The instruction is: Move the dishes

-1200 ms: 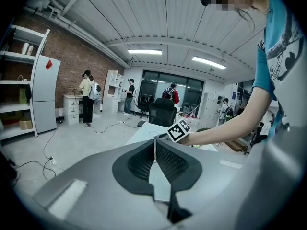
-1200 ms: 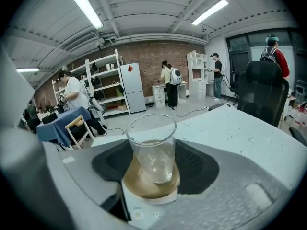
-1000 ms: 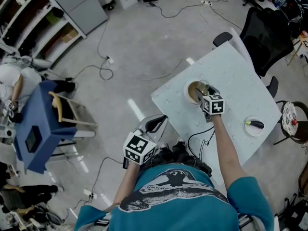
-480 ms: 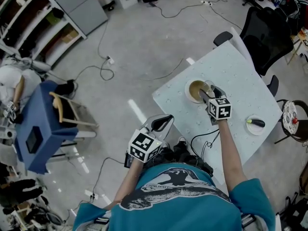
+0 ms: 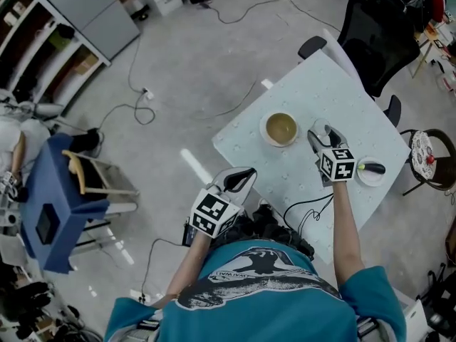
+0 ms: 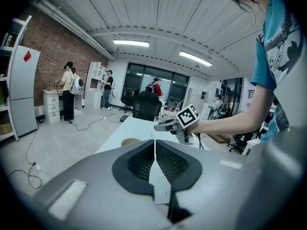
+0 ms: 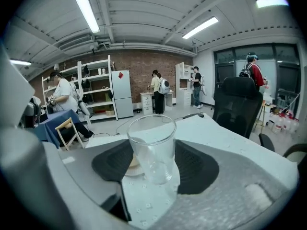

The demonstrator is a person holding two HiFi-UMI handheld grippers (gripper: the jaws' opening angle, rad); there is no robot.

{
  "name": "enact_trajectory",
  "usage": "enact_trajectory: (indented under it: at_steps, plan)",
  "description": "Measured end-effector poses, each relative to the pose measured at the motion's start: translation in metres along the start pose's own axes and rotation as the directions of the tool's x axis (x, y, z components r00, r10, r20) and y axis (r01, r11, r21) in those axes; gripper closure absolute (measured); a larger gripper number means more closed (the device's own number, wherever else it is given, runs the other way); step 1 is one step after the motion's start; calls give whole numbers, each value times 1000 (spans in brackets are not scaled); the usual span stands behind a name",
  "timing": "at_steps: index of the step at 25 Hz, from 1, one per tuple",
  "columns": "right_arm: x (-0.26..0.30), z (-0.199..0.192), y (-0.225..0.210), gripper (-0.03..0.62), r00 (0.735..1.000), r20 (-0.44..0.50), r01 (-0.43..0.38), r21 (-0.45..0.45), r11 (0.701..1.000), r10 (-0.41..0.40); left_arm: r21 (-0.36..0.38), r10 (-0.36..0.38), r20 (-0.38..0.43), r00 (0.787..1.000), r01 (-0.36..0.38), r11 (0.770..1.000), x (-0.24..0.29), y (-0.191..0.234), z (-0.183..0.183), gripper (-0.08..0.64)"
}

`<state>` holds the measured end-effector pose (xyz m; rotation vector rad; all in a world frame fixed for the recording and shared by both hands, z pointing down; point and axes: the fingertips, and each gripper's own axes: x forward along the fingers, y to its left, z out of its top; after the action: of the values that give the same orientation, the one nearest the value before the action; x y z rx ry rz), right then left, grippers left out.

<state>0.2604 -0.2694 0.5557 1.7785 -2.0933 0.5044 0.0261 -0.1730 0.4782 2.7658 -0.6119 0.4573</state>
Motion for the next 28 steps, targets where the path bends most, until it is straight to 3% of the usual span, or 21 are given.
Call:
enact_trajectory:
  at_steps: [6, 13, 19, 28]
  plan:
    - [-33, -41, -55, 322, 990, -49, 136, 70, 988, -133, 18, -53, -22, 998, 54, 998, 15, -10, -1, 537]
    - [-63, -98, -97, 321, 960, -121, 270, 176, 947, -251, 37, -85, -48, 995, 87, 996, 25, -15, -5, 537]
    - [-75, -119, -106, 321, 952, -88, 307, 285, 908, -294, 43, -94, -56, 994, 96, 994, 32, -16, -5, 537]
    - [-75, -122, -102, 311, 949, -101, 315, 269, 910, -299, 53, -96, -39, 995, 98, 994, 36, -17, -5, 537]
